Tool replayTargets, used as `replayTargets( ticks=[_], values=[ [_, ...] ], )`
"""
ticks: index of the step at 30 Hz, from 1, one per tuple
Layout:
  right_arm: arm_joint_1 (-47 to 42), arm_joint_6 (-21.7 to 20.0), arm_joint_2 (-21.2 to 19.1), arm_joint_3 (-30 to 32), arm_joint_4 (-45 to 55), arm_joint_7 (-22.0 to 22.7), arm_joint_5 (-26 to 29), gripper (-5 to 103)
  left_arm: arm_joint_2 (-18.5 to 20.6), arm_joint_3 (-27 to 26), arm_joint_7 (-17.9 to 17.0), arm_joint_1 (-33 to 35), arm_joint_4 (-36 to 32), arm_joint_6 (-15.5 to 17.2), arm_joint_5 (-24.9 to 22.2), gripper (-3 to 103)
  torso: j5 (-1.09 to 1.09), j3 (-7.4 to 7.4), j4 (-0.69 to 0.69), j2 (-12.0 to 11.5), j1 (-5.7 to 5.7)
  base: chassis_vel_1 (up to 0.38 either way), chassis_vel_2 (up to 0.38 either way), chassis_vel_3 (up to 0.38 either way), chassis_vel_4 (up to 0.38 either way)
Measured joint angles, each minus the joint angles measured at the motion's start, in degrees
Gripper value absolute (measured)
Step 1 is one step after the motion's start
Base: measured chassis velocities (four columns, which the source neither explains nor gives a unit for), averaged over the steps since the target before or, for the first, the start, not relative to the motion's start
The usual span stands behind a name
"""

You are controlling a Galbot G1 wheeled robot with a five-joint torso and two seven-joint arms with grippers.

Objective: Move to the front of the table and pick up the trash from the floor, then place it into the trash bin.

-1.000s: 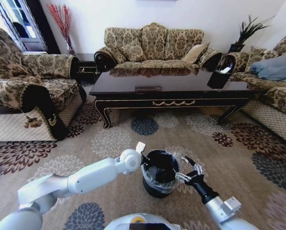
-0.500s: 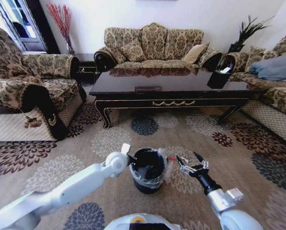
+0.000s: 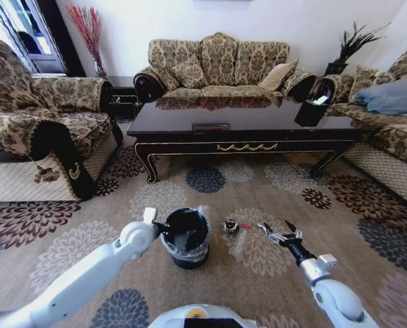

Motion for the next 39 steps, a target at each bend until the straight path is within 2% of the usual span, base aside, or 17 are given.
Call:
replayTargets(
  ticks=[6, 8, 11, 17, 20, 27, 39],
  values=[
    [5.9, 0.8, -1.5, -3.0, -10.3, -1.8, -0.9, 100, 0.4, -1.6, 0.1, 0.9, -0.3, 0.0, 0.1, 2, 0.02, 0.0, 0.0, 0.0, 0.0, 0.0, 0.0, 0.0, 0.0],
    [8.5, 1.3, -2.2, -4.5, -14.8, -2.7, -0.9, 100, 0.4, -1.9, 0.2, 0.6, -0.4, 0.0, -0.5, 2, 0.0, 0.0, -0.04, 0.0, 0.0, 0.0, 0.0, 0.0, 0.0],
    [13.3, 2.2, -2.9, -8.1, -22.4, -4.7, -1.0, 100, 0.7, -2.2, 0.2, 0.6, -0.9, 0.0, -0.9, 2, 0.02, 0.0, -0.01, 0.0, 0.0, 0.0, 0.0, 0.0, 0.0],
    [20.9, 3.7, -2.9, -12.3, -33.5, -7.3, -1.6, 100, 0.9, -2.1, 0.0, 0.8, -1.5, 0.0, -1.0, 2, 0.01, 0.01, -0.01, 0.0, 0.0, 0.0, 0.0, 0.0, 0.0],
    [27.1, 4.2, -2.9, -16.6, -41.0, -8.3, -1.9, 100, 2.1, -2.5, -0.3, 1.5, -2.9, 0.0, -1.6, 2, 0.01, 0.0, 0.0, 0.0, 0.0, 0.0, 0.0, 0.0, 0.0],
    [35.4, 6.3, -1.4, -22.2, -53.1, -8.9, -3.0, 100, 4.3, -3.8, -1.1, 2.1, -4.6, 0.0, -3.1, 2, 0.02, 0.0, 0.0, 0.0, 0.0, 0.0, 0.0, 0.0, 0.0],
    [43.5, 8.6, 0.9, -24.3, -65.2, -10.7, -4.8, 100, 4.8, -4.0, -1.2, 2.0, -5.1, 0.0, -3.6, 2, 0.0, 0.0, -0.02, 0.0, 0.0, 0.0, 0.0, 0.0, 0.0]
  ],
)
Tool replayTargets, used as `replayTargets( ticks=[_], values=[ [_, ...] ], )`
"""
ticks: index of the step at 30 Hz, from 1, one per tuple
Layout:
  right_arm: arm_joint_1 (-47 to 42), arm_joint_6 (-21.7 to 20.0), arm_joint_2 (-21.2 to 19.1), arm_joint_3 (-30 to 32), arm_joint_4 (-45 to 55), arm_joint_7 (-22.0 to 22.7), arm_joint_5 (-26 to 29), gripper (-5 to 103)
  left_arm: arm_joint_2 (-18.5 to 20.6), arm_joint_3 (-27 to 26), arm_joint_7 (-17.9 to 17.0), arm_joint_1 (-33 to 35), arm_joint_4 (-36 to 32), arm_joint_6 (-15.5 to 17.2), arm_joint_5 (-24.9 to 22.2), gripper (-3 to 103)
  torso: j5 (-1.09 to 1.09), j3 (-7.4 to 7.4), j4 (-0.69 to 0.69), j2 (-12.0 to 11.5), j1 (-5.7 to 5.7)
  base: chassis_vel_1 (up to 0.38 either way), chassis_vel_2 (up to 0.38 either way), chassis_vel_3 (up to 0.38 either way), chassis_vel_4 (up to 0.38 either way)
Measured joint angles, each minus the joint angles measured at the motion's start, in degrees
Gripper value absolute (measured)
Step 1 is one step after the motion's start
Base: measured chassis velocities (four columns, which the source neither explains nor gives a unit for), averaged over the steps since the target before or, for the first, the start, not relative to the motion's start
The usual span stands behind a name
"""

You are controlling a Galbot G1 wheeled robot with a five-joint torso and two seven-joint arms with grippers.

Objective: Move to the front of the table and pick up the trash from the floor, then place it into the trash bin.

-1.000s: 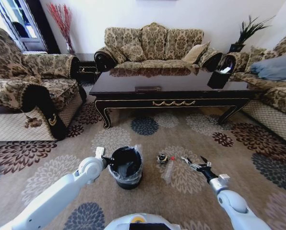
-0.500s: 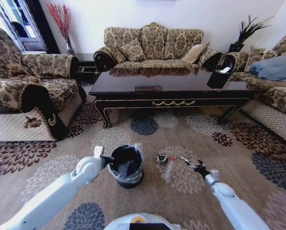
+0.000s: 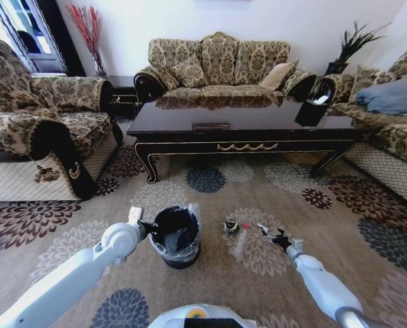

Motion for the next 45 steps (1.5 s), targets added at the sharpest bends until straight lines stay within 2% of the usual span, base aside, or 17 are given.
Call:
replayTargets(
  ticks=[6, 7, 9, 18, 31, 41, 44, 45],
  values=[
    [4.3, 0.6, 1.9, -0.2, -5.1, -0.2, -1.5, 100, 0.1, 0.3, 0.0, 0.0, -0.1, 0.0, 0.0, 2, 0.01, 0.0, 0.03, 0.0, 0.0, 0.0, 0.0, 0.0, 0.0],
    [5.2, 1.3, 2.3, -0.1, -6.2, -0.6, -1.9, 97, 0.1, 0.4, 0.0, -0.1, -0.1, 0.0, 0.0, 2, 0.0, 0.0, 0.03, 0.0, 0.0, 0.0, 0.0, 0.0, 0.0],
    [6.0, 2.3, 3.1, 0.4, -7.7, -1.1, -2.6, 99, 0.1, 0.4, 0.0, -0.2, -0.1, 0.0, 0.0, 2, 0.02, 0.0, 0.01, 0.0, 0.0, 0.0, 0.0, 0.0, 0.0],
    [6.1, 2.4, 3.6, 2.3, -9.2, -2.1, -5.2, 100, -0.6, 0.9, 0.0, -0.6, 0.2, 0.0, 0.0, 2, 0.01, 0.0, 0.0, 0.0, 0.0, 0.0, 0.0, 0.0, 0.0],
    [7.0, 2.2, 4.9, 3.8, -12.7, -2.0, -6.1, 100, -0.5, 0.6, -0.1, 0.1, 0.1, 0.0, 0.1, 2, 0.01, 0.0, 0.01, 0.0, 0.0, 0.0, 0.0, 0.0, 0.0],
    [8.5, 1.2, 6.1, 4.6, -14.1, -1.3, -4.0, 102, -0.6, 0.6, 0.0, 0.2, 0.0, 0.0, 0.1, 2, 0.0, 0.0, 0.01, 0.0, 0.0, 0.0, 0.0, 0.0, 0.0],
    [8.6, 0.5, 6.6, 4.7, -14.2, -1.0, -2.8, 87, -0.4, 0.7, 0.2, 0.2, 0.2, 0.0, 0.2, 2, 0.01, 0.0, 0.02, 0.0, 0.0, 0.0, 0.0, 0.0, 0.0],
    [8.6, 0.5, 6.6, 4.7, -14.2, -1.0, -2.8, 87, -0.4, 0.7, 0.2, 0.2, 0.2, 0.0, 0.2, 2, 0.01, 0.0, 0.02, 0.0, 0.0, 0.0, 0.0, 0.0, 0.0]
  ],
)
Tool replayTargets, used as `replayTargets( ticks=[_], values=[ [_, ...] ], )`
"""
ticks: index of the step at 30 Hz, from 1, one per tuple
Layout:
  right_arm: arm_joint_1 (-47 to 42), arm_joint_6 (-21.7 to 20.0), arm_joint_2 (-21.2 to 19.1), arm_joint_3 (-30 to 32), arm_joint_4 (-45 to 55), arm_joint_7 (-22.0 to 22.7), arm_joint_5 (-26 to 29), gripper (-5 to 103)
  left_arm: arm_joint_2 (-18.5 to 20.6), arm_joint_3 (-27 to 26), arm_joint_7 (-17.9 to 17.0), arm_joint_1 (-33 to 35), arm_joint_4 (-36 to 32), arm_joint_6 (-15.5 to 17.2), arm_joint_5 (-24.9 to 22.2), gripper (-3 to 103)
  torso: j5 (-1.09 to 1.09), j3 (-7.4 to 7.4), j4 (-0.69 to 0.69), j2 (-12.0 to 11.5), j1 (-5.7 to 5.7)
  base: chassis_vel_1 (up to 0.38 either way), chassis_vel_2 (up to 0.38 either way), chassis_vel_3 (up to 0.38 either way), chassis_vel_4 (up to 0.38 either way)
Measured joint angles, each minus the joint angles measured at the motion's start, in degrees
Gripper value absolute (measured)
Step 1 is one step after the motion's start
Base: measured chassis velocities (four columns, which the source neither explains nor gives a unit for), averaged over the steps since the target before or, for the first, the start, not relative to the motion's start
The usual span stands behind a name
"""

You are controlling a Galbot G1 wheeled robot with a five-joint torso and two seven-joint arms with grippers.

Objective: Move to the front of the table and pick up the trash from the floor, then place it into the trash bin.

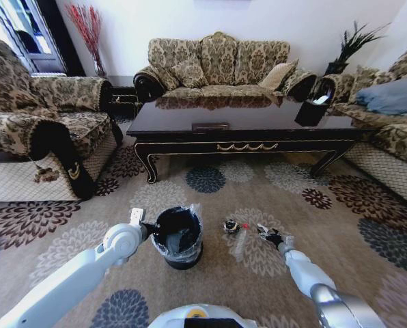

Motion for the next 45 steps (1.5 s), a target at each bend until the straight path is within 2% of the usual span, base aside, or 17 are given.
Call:
replayTargets(
  ticks=[1, 2, 4, 6, 7, 8, 11, 14, 15, 17, 18, 20, 23, 24, 37, 39, 45],
  values=[
    [0.0, 0.0, 0.0, 0.0, 0.0, 0.0, 0.0, 82, 0.1, 0.0, 0.1, 0.0, 0.0, 0.0, 0.0, 2, 0.0, 0.0, 0.0, 0.0, 0.0, 0.0, 0.0, 0.0, 0.0],
    [0.0, -0.1, 0.1, 0.0, 0.0, 0.0, 0.1, 82, 0.1, 0.0, 0.1, -0.1, 0.0, 0.0, 0.0, 2, 0.0, 0.0, 0.0, 0.0, 0.0, 0.0, 0.0, 0.0, 0.0],
    [0.0, -0.1, 0.1, 0.1, -0.1, 0.0, 0.1, 71, 0.1, -0.1, 0.2, -0.2, 0.0, 0.0, 0.0, 2, 0.0, 0.0, 0.0, 0.0, 0.0, 0.0, 0.0, 0.0, 0.0],
    [0.1, -0.2, 0.0, 0.1, -0.1, 0.0, 0.1, 71, 0.1, -0.1, 0.3, -0.2, 0.0, 0.0, -0.1, 2, 0.0, 0.0, -0.01, 0.0, 0.0, 0.0, 0.0, 0.0, 0.0],
    [0.1, -0.2, -0.1, 0.1, -0.1, 0.1, 0.1, 60, 0.1, -0.1, 0.3, -0.2, 0.1, 0.0, -0.1, 2, 0.0, 0.0, -0.01, 0.0, 0.0, 0.0, 0.0, 0.0, 0.0],
    [0.1, -0.2, -0.3, 0.1, -0.1, 0.1, 0.1, 55, 0.1, -0.1, 0.4, -0.2, 0.1, 0.0, -0.1, 2, 0.0, 0.0, 0.0, 0.0, 0.0, 0.0, 0.0, 0.0, 0.0],
    [0.1, -0.3, -0.6, 0.1, -0.1, 0.1, 0.1, 49, -0.1, -0.2, 0.4, -0.2, 0.3, 0.0, -0.1, 2, 0.0, 0.0, 0.0, 0.0, 0.0, 0.0, 0.0, 0.0, 0.0],
    [0.0, -0.3, -1.0, 0.0, -0.2, 0.2, -0.4, 33, -0.4, -0.2, 0.4, -0.3, 0.5, 0.0, -0.1, 2, 0.0, 0.0, 0.0, 0.0, 0.0, 0.0, 0.0, 0.0, 0.0],
    [0.0, -0.3, -1.0, 0.0, -0.2, 0.2, -0.4, 33, -0.4, -0.2, 0.4, -0.3, 0.5, 0.0, -0.1, 2, 0.0, 0.0, 0.0, 0.0, 0.0, 0.0, 0.0, 0.0, 0.0],
    [-0.2, -0.3, -1.1, -0.1, -0.3, 0.2, -1.1, 22, -0.4, -0.1, 0.5, -0.4, 0.6, 0.0, -0.1, 2, 0.0, 0.0, -0.01, 0.0, 0.0, 0.0, 0.0, 0.0, 0.0],
    [-0.3, -0.3, -1.2, -0.1, -0.4, 0.2, -1.2, 22, -0.4, -0.2, 0.5, -0.4, 0.6, 0.0, -0.1, 2, 0.0, 0.0, -0.01, 0.0, 0.0, 0.0, 0.0, 0.0, 0.0],
    [-0.4, -0.3, -1.2, 0.0, -0.4, 0.2, -1.3, 11, -0.4, -0.2, 0.5, -0.4, 0.6, 0.0, -0.1, 2, 0.0, 0.0, 0.0, 0.0, 0.0, 0.0, 0.0, 0.0, 0.0],
    [-0.5, -0.3, -1.2, 0.1, -0.2, 0.2, -1.3, 6, -0.4, -0.2, 0.5, -0.4, 0.7, 0.0, -0.1, 2, 0.0, 0.0, -0.01, 0.0, 0.0, 0.0, 0.0, 0.0, 0.0],
    [-0.5, -0.3, -1.2, 0.1, 0.0, 0.2, -1.3, 1, -0.4, -0.2, 0.5, -0.3, 0.7, 0.0, 0.0, 2, 0.0, 0.0, -0.01, 0.0, 0.0, 0.0, 0.0, 0.0, 0.0],
    [-2.8, 1.2, -3.2, 0.8, 4.4, 0.0, -0.5, 0, -0.6, 0.2, 0.5, -0.5, 0.6, 0.0, 0.1, 2, 0.01, 0.0, 0.01, 0.0, 0.0, 0.0, 0.0, 0.0, 0.0],
    [-4.3, 1.2, -3.9, 0.8, 6.9, 0.1, 0.5, 0, -0.6, 0.5, 0.5, -0.8, 0.8, 0.0, 0.1, 2, 0.01, 0.0, 0.02, 0.0, 0.0, 0.0, 0.0, 0.0, 0.0],
    [-16.5, -1.2, -7.8, 3.0, 26.0, 3.1, 6.0, 0, -2.0, 3.2, 0.5, -3.0, 2.0, 0.0, 0.2, 2, 0.01, 0.0, -0.04, 0.0, 0.0, 0.0, 0.0, 0.0, 0.0]
  ],
)
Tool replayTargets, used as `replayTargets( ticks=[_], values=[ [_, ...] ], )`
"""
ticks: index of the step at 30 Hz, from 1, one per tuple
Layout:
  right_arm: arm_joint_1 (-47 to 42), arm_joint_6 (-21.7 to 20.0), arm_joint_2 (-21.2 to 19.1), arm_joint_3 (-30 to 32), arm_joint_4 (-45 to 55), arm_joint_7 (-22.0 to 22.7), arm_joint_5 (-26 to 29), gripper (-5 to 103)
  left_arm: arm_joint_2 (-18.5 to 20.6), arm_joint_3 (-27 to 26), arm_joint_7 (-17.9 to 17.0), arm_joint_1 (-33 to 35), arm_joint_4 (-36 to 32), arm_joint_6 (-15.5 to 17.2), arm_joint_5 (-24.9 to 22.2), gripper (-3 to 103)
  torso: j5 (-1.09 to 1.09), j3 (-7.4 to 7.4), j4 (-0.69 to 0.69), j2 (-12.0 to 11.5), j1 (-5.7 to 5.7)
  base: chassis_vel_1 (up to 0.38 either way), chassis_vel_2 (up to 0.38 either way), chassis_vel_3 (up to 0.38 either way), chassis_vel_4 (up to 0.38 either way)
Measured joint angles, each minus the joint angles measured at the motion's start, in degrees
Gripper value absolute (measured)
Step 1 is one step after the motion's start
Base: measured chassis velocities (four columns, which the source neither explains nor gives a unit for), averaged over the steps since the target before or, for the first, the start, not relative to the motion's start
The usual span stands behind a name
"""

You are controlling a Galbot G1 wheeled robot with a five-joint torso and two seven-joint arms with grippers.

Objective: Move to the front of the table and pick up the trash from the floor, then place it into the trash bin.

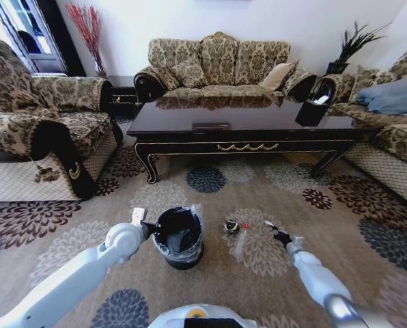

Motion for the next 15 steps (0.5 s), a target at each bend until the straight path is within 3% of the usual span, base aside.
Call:
replayTargets(
  ticks=[3, 5, 8, 15],
  values=[
    [-7.4, -1.5, -1.8, 3.1, 12.5, 1.8, 2.3, 0, -1.1, 2.3, -0.1, -1.5, 0.7, 0.0, 0.2, 2, -0.01, 0.0, 0.05, 0.0, 0.0, 0.0, 0.0, 0.0, 0.0],
    [-9.3, -1.7, -2.1, 4.0, 15.1, 2.2, 2.5, 0, -1.4, 3.0, -0.1, -1.9, 1.0, 0.0, 0.3, 2, -0.01, 0.0, 0.05, 0.0, 0.0, 0.0, 0.0, 0.0, 0.0],
    [-18.0, -3.1, -2.8, 7.1, 27.5, 3.9, 4.1, 0, -2.8, 6.0, -0.3, -3.6, 2.0, 0.0, 0.4, 2, -0.01, 0.0, 0.01, 0.0, 0.0, 0.0, 0.0, 0.0, 0.0],
    [-26.3, -3.5, -2.6, 10.3, 39.3, 5.6, 3.9, 0, -5.1, 11.3, -1.0, -6.6, 3.8, 0.0, 1.6, 2, 0.0, 0.0, 0.05, 0.0, 0.0, 0.0, 0.0, 0.0, 0.0]
  ],
)
